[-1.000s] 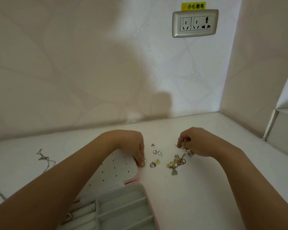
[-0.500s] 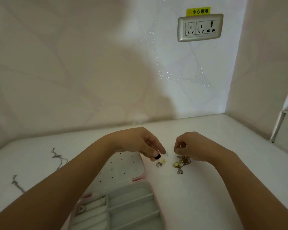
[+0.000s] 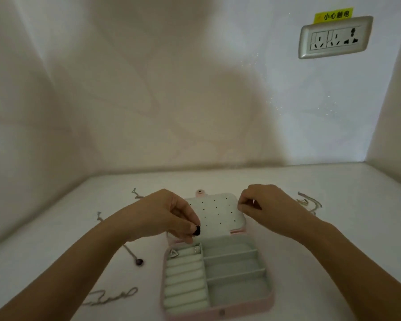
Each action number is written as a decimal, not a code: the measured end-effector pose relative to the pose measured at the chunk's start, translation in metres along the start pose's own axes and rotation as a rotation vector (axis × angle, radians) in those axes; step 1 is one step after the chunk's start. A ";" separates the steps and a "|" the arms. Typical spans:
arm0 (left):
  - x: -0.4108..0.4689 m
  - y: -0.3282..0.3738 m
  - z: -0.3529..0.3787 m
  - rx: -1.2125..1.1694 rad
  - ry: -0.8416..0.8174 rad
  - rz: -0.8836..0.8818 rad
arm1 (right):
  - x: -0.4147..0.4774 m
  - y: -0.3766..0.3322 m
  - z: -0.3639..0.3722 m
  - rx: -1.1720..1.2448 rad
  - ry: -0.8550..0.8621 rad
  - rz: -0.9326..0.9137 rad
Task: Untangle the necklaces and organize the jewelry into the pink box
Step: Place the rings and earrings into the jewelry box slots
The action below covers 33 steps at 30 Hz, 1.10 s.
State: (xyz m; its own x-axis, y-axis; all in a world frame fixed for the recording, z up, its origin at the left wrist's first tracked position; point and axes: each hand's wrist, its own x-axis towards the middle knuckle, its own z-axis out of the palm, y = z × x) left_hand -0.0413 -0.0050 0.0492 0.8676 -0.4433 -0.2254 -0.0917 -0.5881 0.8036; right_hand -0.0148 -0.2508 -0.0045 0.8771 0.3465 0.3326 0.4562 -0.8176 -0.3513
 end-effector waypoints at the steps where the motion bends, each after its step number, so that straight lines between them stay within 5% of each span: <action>1: -0.007 -0.006 0.001 -0.018 0.021 -0.036 | 0.000 -0.002 0.002 -0.004 -0.011 -0.017; 10: -0.050 -0.040 0.001 -0.059 0.219 -0.178 | -0.002 -0.016 0.014 -0.005 -0.040 -0.110; 21: -0.038 -0.054 0.018 0.111 0.344 -0.107 | -0.003 -0.019 0.018 0.033 -0.043 -0.115; 33: -0.036 -0.063 0.008 0.101 0.222 -0.062 | -0.002 -0.017 0.019 0.052 -0.055 -0.099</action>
State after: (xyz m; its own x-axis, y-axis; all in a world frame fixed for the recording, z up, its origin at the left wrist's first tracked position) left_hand -0.0713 0.0423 0.0024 0.9581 -0.2517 -0.1370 -0.0741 -0.6793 0.7301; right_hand -0.0210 -0.2291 -0.0154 0.8335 0.4503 0.3200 0.5471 -0.7536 -0.3645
